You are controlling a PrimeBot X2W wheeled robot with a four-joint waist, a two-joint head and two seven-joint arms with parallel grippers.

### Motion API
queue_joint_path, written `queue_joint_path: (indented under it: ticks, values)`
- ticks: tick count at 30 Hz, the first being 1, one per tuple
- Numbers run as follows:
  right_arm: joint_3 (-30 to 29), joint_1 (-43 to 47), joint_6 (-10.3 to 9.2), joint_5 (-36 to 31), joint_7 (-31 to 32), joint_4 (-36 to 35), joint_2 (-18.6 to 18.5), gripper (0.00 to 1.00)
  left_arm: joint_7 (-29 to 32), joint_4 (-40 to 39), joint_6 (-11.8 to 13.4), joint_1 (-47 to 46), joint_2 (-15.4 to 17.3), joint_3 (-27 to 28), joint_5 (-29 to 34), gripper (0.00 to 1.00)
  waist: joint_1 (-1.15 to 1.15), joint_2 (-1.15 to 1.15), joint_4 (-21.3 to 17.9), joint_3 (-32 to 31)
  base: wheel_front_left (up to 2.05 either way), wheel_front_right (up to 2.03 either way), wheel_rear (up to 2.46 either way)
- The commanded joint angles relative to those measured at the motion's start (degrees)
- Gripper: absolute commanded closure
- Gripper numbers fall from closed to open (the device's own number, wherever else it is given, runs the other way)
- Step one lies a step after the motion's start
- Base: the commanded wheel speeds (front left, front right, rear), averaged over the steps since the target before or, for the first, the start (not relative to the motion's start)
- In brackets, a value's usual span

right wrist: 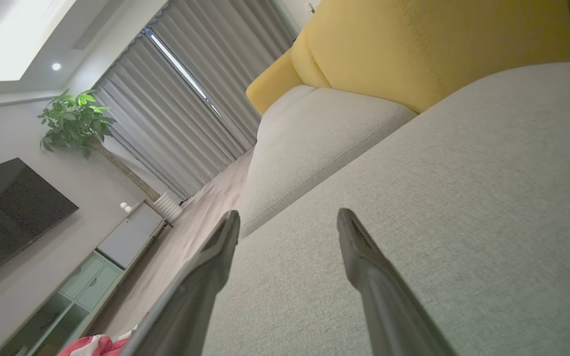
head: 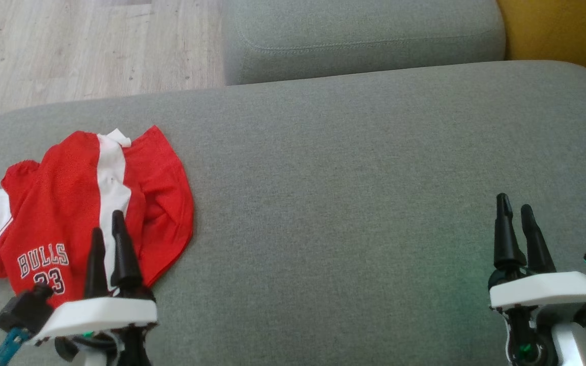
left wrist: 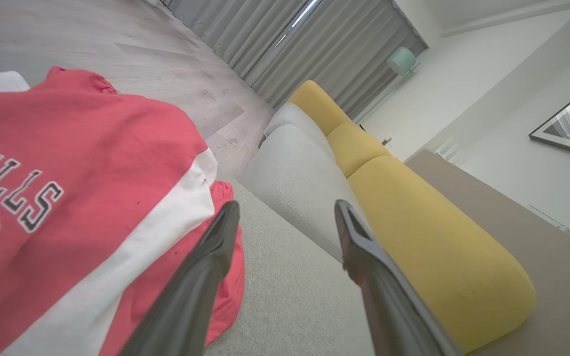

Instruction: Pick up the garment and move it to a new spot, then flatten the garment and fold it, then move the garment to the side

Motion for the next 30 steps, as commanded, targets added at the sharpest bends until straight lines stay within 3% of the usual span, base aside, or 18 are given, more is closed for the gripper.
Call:
queue_joint_path:
  ticks: [1, 16, 30]
  values:
    - [0.89, -3.53, -0.02, -1.47, -0.65, -2.45, -0.41, 0.0, -0.64, -2.48, 0.33, -1.94, 0.41, 0.55, 1.3, 0.0, -0.01, 0.0, -0.01, 0.0, 0.0, 0.0, 0.0]
    - [3.46, -3.33, -0.03, -14.51, -3.19, -3.09, -0.46, 0.0, -3.16, -1.96, 1.59, -1.86, 1.27, -4.0, 17.93, 0.0, -0.01, 0.0, -0.26, -0.1, 0.0, 0.0, 0.0]
    - [6.14, -3.51, -0.03, -27.06, -5.55, -3.32, -0.5, 0.0, -5.51, -0.94, 5.15, -2.3, 3.67, -9.4, 28.84, 0.0, -0.01, 0.0, -0.59, 0.07, 0.0, 0.0, 0.0]
